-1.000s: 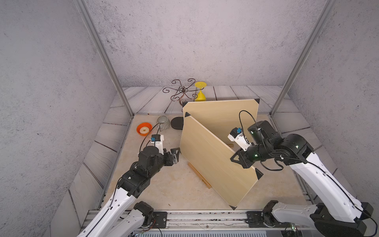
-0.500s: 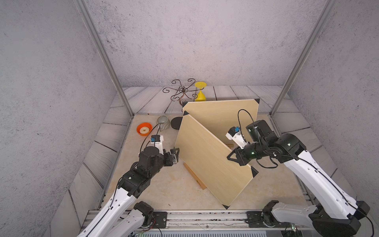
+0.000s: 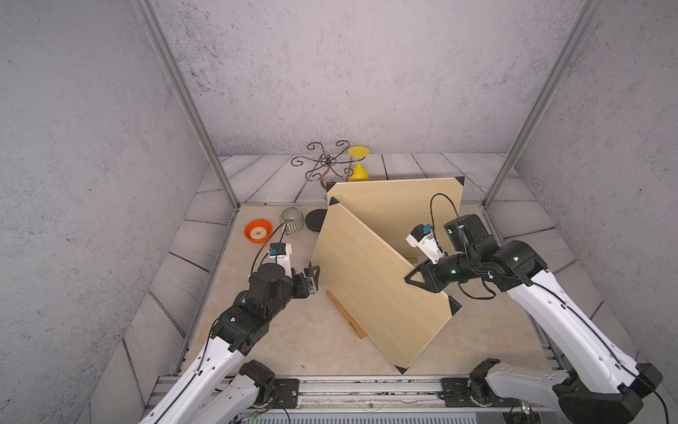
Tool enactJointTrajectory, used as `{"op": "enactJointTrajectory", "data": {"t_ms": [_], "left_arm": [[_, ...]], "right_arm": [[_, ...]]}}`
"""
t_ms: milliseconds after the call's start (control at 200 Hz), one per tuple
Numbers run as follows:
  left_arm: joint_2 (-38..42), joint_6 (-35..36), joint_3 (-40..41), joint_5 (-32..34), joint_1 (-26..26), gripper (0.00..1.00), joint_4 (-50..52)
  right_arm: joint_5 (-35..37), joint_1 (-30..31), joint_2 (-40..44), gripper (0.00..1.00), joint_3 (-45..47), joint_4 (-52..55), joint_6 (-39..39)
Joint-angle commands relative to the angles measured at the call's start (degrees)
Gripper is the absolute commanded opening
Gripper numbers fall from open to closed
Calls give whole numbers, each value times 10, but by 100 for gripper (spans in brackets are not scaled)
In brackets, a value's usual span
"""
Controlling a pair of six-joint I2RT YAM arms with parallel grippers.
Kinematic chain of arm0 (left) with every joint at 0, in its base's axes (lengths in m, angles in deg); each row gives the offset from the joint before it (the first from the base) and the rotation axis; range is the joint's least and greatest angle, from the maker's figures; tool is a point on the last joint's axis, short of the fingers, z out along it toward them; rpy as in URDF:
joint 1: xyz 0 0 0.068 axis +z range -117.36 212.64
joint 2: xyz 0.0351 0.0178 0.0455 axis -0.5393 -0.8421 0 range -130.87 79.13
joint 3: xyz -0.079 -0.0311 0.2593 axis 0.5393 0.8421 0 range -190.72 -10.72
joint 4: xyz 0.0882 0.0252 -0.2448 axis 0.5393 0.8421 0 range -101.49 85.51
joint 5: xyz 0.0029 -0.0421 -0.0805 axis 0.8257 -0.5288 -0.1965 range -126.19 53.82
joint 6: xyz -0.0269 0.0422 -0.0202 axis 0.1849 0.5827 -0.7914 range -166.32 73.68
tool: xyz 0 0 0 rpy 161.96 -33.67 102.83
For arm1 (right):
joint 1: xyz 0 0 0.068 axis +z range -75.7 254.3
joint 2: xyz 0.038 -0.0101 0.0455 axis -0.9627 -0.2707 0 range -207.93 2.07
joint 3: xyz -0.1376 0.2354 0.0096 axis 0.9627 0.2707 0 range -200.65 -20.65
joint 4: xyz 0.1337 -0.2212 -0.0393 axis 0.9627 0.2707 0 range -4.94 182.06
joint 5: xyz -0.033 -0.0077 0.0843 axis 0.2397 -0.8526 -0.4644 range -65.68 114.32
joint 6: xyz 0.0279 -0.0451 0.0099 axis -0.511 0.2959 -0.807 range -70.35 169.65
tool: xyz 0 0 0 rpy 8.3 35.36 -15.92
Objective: Assemble the easel
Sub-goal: Place the drawing board on the easel.
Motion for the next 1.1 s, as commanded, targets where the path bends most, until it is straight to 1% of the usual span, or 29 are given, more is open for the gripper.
{"op": "enactJointTrajectory", "data": {"t_ms": [0,95,150,225,280,370,410,505,681,816,901,931,991,1096], "left_arm": [[7,1,9,8,-4,86,2],[5,0,9,6,-4,86,3],[5,0,9,5,-4,86,2],[4,-1,9,5,-4,86,2],[4,-1,9,6,-4,86,2],[5,-1,9,6,-4,86,1],[5,-2,9,7,-4,86,0],[6,-2,7,8,-4,86,1],[4,-1,2,9,-4,86,0],[1,1,-2,16,-4,87,1],[-5,8,-13,34,-4,90,4],[-8,11,-18,45,-3,92,5],[-18,20,-34,65,1,94,11],[-47,35,-67,87,23,97,20]], "right_arm": [[-2,-1,1,28,9,1,-1],[4,0,0,37,3,5,-2],[23,0,0,46,-2,9,-2],[41,0,0,54,-10,14,-3],[45,0,0,63,-13,14,-6],[65,0,-1,67,-17,16,-9],[75,0,0,71,-22,15,-11],[73,0,7,81,-40,3,-21],[92,-1,10,91,-72,3,-27],[181,0,24,100,-101,-13,-41],[285,-2,38,99,-109,-30,-40],[322,-5,44,99,-103,-40,-44],[376,-18,60,99,-79,-74,-50],[494,-41,85,99,-14,-149,-55]]}}
